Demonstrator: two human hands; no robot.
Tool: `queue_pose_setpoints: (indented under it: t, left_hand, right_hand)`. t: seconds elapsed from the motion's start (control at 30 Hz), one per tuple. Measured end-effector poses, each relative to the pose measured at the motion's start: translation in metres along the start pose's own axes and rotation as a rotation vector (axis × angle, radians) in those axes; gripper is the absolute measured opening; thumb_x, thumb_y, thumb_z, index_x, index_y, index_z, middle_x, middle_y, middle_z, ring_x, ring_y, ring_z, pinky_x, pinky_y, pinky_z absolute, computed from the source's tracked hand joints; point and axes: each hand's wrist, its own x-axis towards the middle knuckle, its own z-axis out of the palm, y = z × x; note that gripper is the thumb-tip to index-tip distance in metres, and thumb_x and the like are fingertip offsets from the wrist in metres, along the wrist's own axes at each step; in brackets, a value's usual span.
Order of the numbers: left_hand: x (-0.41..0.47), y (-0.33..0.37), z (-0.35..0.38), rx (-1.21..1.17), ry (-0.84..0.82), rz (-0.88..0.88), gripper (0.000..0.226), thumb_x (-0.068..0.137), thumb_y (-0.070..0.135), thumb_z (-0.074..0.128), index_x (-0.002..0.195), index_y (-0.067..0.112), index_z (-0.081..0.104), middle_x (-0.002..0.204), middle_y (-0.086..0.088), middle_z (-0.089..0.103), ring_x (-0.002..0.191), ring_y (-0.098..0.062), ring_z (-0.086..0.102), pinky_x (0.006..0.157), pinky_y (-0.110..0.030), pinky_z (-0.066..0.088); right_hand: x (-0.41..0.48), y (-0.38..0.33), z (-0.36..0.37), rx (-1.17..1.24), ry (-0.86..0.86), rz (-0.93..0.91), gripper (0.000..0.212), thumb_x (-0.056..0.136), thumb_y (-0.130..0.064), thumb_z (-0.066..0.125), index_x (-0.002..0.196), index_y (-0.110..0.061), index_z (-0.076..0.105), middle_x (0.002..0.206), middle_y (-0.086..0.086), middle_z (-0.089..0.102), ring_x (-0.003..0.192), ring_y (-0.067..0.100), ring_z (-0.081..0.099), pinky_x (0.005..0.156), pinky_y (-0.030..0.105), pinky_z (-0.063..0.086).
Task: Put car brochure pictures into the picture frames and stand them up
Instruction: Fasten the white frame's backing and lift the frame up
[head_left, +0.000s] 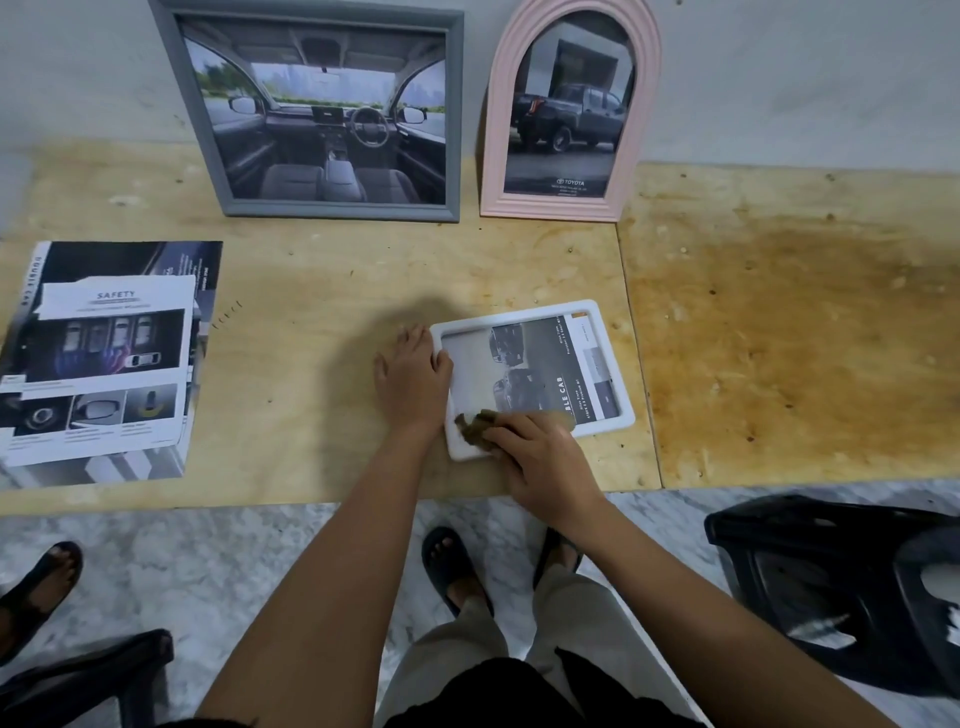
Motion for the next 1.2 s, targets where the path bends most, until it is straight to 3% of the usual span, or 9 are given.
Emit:
queue_pose_setpoints:
  t: [0.13, 0.3, 0.57, 0.67, 0.73, 0.83, 0.97, 1.07, 1.2]
  left_hand:
    - [0.000, -0.001, 0.002, 0.018, 0.020, 0.013, 0.046, 0.097, 0.022, 0.040, 0.142, 0.011, 0.039, 0.151, -0.001, 0.034, 0.144, -0.013, 0.018, 0.115, -0.041, 0.005]
    - [-0.002, -0.002, 0.003, 0.021, 0.046, 0.032, 0.044, 0.097, 0.021, 0.041, 0.140, 0.011, 0.042, 0.150, 0.000, 0.035, 0.143, -0.013, 0.019, 0.115, -0.041, 0.005]
    - [-0.004, -0.004, 0.005, 0.016, 0.091, 0.060, 0.043, 0.097, 0.022, 0.042, 0.138, 0.009, 0.044, 0.149, -0.002, 0.038, 0.143, -0.014, 0.022, 0.116, -0.042, 0.007]
    - [-0.007, -0.006, 0.008, -0.033, 0.103, 0.058, 0.043, 0.098, 0.022, 0.043, 0.138, 0.007, 0.044, 0.148, -0.003, 0.039, 0.142, -0.014, 0.024, 0.116, -0.042, 0.006]
    - [-0.008, -0.008, 0.008, -0.065, 0.101, 0.073, 0.043, 0.099, 0.023, 0.041, 0.138, 0.006, 0.043, 0.149, -0.005, 0.037, 0.142, -0.016, 0.024, 0.117, -0.042, 0.007]
    - [-0.016, -0.011, 0.008, -0.155, 0.108, 0.069, 0.044, 0.102, 0.022, 0.034, 0.143, 0.005, 0.035, 0.152, -0.008, 0.030, 0.143, -0.019, 0.020, 0.118, -0.038, 0.008]
    - [-0.043, -0.011, 0.011, -0.275, 0.141, 0.043, 0.049, 0.099, 0.027, 0.031, 0.141, 0.002, 0.037, 0.148, -0.012, 0.037, 0.140, -0.023, 0.028, 0.118, -0.039, 0.014]
    - [-0.053, -0.011, 0.017, -0.215, 0.112, 0.088, 0.057, 0.095, 0.034, 0.028, 0.144, 0.006, 0.034, 0.150, -0.008, 0.034, 0.142, -0.018, 0.025, 0.117, -0.034, 0.008]
    - [-0.053, -0.017, 0.022, -0.110, 0.109, 0.107, 0.066, 0.092, 0.046, 0.019, 0.146, 0.008, 0.029, 0.152, -0.005, 0.031, 0.142, -0.012, 0.020, 0.115, -0.031, 0.006]
  right_hand:
    - [-0.012, 0.026, -0.011, -0.080, -0.024, 0.075, 0.029, 0.078, -0.012, 0.060, 0.105, -0.015, 0.069, 0.107, -0.001, 0.066, 0.092, 0.022, 0.060, 0.079, 0.030, 0.045]
    - [-0.018, 0.043, -0.025, -0.107, 0.013, 0.132, 0.025, 0.081, -0.012, 0.048, 0.096, -0.016, 0.068, 0.094, -0.001, 0.063, 0.081, 0.019, 0.055, 0.074, 0.018, 0.026]
    - [-0.028, 0.078, -0.048, -0.206, 0.031, 0.293, 0.029, 0.071, -0.008, 0.053, 0.094, -0.020, 0.068, 0.092, -0.002, 0.062, 0.084, 0.026, 0.057, 0.071, 0.033, 0.039]
    - [-0.016, 0.074, -0.050, -0.048, 0.087, 0.429, 0.020, 0.086, -0.007, 0.055, 0.098, -0.017, 0.068, 0.097, -0.001, 0.060, 0.091, 0.021, 0.052, 0.077, 0.033, 0.036]
    - [-0.005, 0.070, -0.056, 0.207, 0.246, 0.604, 0.021, 0.094, -0.009, 0.051, 0.106, -0.011, 0.067, 0.101, 0.003, 0.056, 0.095, 0.020, 0.051, 0.082, 0.033, 0.040]
    - [0.011, 0.060, -0.063, 0.378, 0.437, 0.735, 0.023, 0.095, -0.008, 0.049, 0.113, -0.004, 0.064, 0.103, 0.008, 0.054, 0.093, 0.017, 0.051, 0.075, 0.015, 0.036]
    - [0.026, 0.029, -0.056, 0.393, 0.501, 0.607, 0.023, 0.094, -0.006, 0.051, 0.111, -0.007, 0.065, 0.101, 0.004, 0.055, 0.090, 0.009, 0.049, 0.073, 0.000, 0.034]
    - [0.037, 0.006, -0.035, 0.351, 0.381, 0.418, 0.022, 0.094, -0.012, 0.049, 0.109, -0.013, 0.066, 0.094, -0.001, 0.054, 0.087, 0.005, 0.047, 0.072, 0.014, 0.038]
    - [0.048, -0.007, 0.000, 0.170, 0.102, 0.196, 0.033, 0.090, -0.026, 0.043, 0.105, -0.009, 0.068, 0.098, 0.007, 0.065, 0.087, 0.024, 0.060, 0.072, 0.035, 0.050]
